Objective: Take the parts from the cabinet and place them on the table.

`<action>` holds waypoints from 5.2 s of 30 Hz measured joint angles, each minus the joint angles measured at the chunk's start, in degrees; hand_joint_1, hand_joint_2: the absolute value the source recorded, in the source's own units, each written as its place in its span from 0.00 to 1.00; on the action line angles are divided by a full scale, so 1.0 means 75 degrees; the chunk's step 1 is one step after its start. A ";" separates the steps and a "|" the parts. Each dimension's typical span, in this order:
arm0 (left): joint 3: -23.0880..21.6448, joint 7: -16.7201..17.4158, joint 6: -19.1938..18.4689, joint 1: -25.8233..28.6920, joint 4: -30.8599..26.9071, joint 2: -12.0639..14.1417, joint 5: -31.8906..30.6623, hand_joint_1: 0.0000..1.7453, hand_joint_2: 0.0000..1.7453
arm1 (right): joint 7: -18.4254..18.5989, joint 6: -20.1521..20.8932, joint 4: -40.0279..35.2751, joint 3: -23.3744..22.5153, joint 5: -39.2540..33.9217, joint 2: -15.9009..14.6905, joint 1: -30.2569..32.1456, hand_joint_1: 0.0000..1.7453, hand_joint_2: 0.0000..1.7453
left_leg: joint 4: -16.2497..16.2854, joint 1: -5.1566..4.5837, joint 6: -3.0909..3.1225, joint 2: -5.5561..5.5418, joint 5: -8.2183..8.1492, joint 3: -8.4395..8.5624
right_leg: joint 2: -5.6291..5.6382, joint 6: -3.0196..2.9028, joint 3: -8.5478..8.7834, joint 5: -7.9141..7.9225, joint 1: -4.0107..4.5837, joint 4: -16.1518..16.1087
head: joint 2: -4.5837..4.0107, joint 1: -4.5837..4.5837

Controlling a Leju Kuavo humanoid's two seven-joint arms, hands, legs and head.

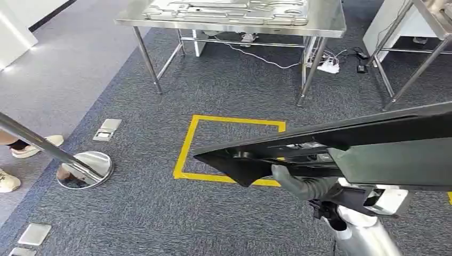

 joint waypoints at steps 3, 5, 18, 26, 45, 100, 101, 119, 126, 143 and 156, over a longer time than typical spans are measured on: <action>0.0006 0.0000 0.0000 0.0004 0.0000 0.0000 0.0047 0.00 1.00 | 0.0003 0.0009 0.0000 0.0000 -0.0035 0.0018 -0.0003 1.00 1.00 | -0.0036 0.0003 -0.0004 0.0000 0.0002 0.0024 | -0.0001 -0.0036 0.0012 -0.0023 0.0011 0.0004 | 0.0000 0.0000; 0.0009 0.0000 0.0003 0.0003 0.0000 0.0000 0.0055 0.00 1.00 | 0.0003 0.0009 0.0000 -0.0003 -0.0053 0.0035 -0.0010 1.00 1.00 | -0.0042 0.0005 -0.0017 0.0000 0.0007 0.0025 | -0.0001 -0.0043 0.0011 -0.0029 0.0015 0.0007 | 0.0000 0.0000; 0.0015 0.0000 -0.0006 0.0004 0.0000 0.0000 0.0055 0.00 1.00 | 0.0006 0.0009 0.0000 -0.0003 -0.0093 0.0059 -0.0077 1.00 1.00 | -0.0044 -0.0013 -0.0201 0.0001 -0.0027 0.0023 | -0.0003 -0.0053 0.0031 -0.0055 -0.0004 -0.0005 | 0.0002 0.0000; 0.0026 0.0006 -0.0052 0.0002 0.0000 0.0000 0.0055 0.00 1.00 | 0.0003 0.0073 -0.0003 -0.0017 -0.0123 0.0070 -0.0104 1.00 1.00 | 0.0018 -0.0070 -0.0071 -0.0001 -0.0067 0.0007 | -0.0017 0.0068 0.0058 -0.0014 -0.0079 -0.0083 | 0.0003 0.0000; 0.0026 0.0015 -0.0102 -0.0028 0.0000 -0.0041 0.0055 0.00 1.00 | -0.0011 0.0154 -0.0061 -0.0178 -0.0207 0.0058 -0.0089 1.00 1.00 | 0.0617 0.0161 -0.0401 0.0079 -0.0716 0.0084 | -0.0042 -0.0093 -0.0053 -0.0055 -0.0103 0.0120 | 0.0000 0.0020; 0.0038 -0.0015 -0.0131 -0.0003 0.0000 -0.0082 0.0058 0.00 1.00 | 0.0009 0.0204 -0.0099 -0.0204 -0.0233 0.0035 -0.0111 1.00 1.00 | 0.0085 -0.0021 -0.0098 0.0100 -0.0430 0.0373 | -0.0056 -0.0045 -0.0323 0.0259 0.0121 0.0316 | 0.0003 -0.0009; 0.0038 -0.0012 -0.0131 -0.0017 0.0000 -0.0082 0.0058 0.00 1.00 | 0.0009 0.0204 -0.0111 -0.0204 -0.0233 0.0035 -0.0122 1.00 1.00 | 0.0092 -0.0004 -0.0125 0.0106 -0.0442 0.0345 | -0.0055 -0.0070 -0.0232 0.0097 0.0121 0.0130 | 0.0000 0.0003; 0.0044 -0.0017 -0.0125 0.0029 0.0000 -0.0082 0.0076 0.00 1.00 | 0.0003 0.0079 -0.0128 -0.0195 -0.0093 0.0061 -0.0144 1.00 1.00 | 0.0235 0.0077 -0.0180 0.0124 0.0014 -0.0306 | -0.0054 0.0137 0.0587 -0.0442 -0.0029 -0.0008 | 0.0003 -0.0023; 0.0047 -0.0009 -0.0114 0.0020 0.0000 -0.0085 0.0073 0.00 1.00 | 0.0047 0.0093 -0.0076 -0.0195 -0.0295 0.0061 -0.0159 1.00 1.00 | 0.0111 0.0078 -0.0003 0.0141 -0.0256 0.0168 | -0.0036 0.0126 -0.0880 -0.1045 0.0011 0.2150 | 0.0003 -0.0006; 0.0055 -0.0003 -0.0076 0.0016 0.0000 -0.0111 0.0070 0.00 1.00 | 0.0239 0.0152 0.0020 -0.0216 -0.0621 0.0163 -0.0204 1.00 1.00 | 0.1429 0.0169 -0.0546 0.0248 -0.0733 -0.0532 | 0.0271 -0.0199 0.0094 -0.0203 -0.0011 0.0159 | 0.0003 -0.0003; 0.0058 -0.0003 -0.0067 0.0029 0.0000 -0.0105 0.0073 0.00 1.00 | 0.0333 -0.0064 0.0114 -0.0224 -0.0344 0.0219 -0.0227 1.00 1.00 | 0.0223 0.0096 -0.0066 0.0191 -0.0194 0.0028 | 0.0073 0.0143 -0.0975 -0.1124 0.0003 0.2252 | 0.0003 0.0006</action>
